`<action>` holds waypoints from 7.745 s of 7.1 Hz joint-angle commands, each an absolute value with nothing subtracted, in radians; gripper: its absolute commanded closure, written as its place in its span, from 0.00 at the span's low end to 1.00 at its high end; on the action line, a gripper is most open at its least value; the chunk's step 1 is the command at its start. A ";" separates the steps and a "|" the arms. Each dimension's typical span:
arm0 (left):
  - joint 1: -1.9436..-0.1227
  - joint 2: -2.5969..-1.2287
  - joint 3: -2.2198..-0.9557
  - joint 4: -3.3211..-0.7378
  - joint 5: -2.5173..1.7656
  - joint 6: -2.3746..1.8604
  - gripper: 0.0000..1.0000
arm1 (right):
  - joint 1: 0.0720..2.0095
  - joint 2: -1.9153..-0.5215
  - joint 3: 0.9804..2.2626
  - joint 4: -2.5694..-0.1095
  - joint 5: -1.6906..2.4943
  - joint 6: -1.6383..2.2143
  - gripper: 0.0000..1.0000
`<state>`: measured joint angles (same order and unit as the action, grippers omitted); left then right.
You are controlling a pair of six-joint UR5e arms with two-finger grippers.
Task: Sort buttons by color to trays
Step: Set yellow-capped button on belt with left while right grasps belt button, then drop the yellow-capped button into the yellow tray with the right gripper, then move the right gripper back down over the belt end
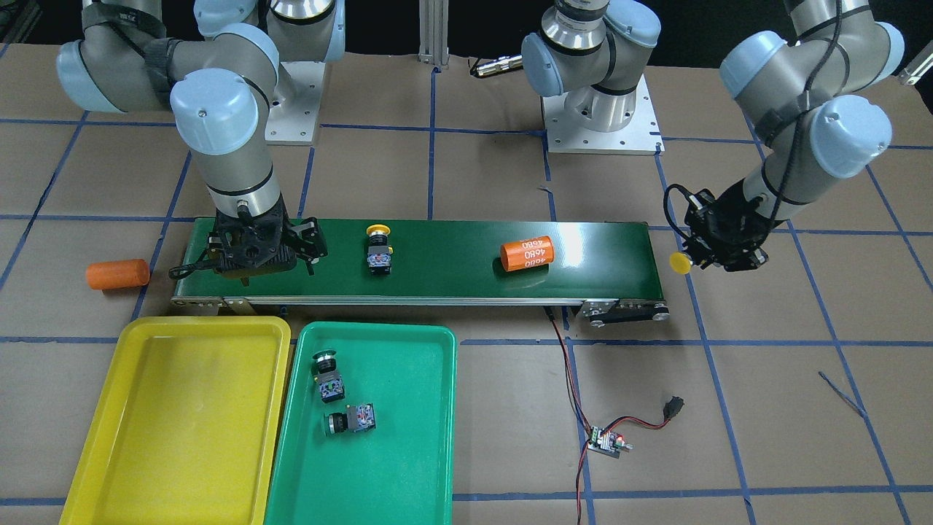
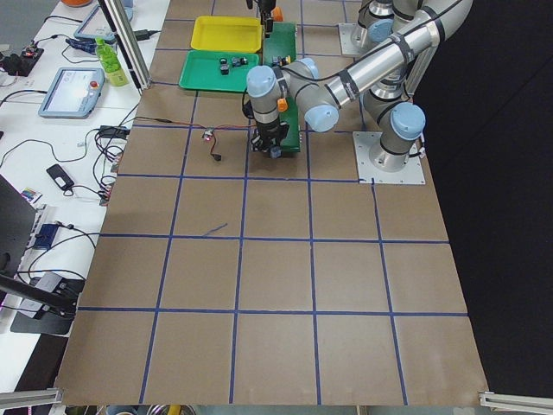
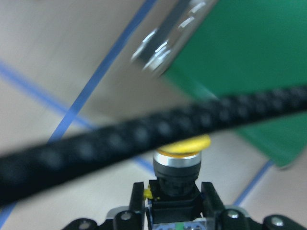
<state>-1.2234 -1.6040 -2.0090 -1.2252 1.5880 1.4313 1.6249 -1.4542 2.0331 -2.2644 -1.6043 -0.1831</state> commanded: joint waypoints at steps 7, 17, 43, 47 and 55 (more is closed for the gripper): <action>-1.522 -1.594 -2.152 -1.009 1.637 1.494 0.00 | 1.751 -1.469 2.075 -2.307 -1.526 0.053 0.00; -1.607 -1.585 -1.543 -1.634 1.608 0.816 0.00 | 1.708 -1.430 1.967 -2.214 -1.566 0.034 0.72; -1.520 -1.601 -1.451 -1.746 1.557 0.026 0.00 | 1.586 -1.569 2.154 -2.164 -1.542 -0.556 0.00; -1.520 -1.597 -1.444 -1.747 1.560 0.025 0.00 | 1.586 -1.572 2.157 -2.151 -1.422 -1.068 0.00; -1.522 -1.597 -1.440 -1.749 1.555 0.021 0.00 | 1.595 -1.540 2.158 -2.163 -1.563 -1.448 0.00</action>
